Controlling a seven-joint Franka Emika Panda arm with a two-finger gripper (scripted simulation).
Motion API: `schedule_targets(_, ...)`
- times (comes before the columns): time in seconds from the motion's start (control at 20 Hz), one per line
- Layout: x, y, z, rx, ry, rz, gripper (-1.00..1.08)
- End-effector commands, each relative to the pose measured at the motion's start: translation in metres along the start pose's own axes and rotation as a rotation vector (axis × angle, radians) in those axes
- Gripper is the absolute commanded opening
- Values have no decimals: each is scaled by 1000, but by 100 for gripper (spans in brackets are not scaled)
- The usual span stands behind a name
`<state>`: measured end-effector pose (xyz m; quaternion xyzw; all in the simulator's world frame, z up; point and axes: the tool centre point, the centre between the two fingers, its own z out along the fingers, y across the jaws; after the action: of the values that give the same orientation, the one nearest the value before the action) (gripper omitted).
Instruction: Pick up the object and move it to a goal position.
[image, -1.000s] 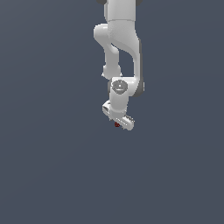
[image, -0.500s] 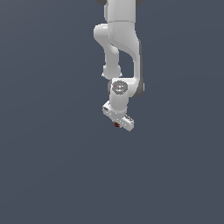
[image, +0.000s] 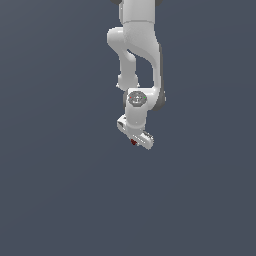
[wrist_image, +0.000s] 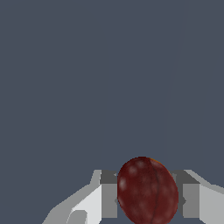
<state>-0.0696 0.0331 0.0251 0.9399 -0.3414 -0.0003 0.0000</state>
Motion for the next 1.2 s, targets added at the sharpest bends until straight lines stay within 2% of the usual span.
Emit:
schedule_targets(0.0,2,-3,-8,1,1,0,-100)
schedule_targets(0.45,17,-19,-64,0,1,1,-100)
schedule_targets(1.15,54,-60,-195,-1,2,1,-100)
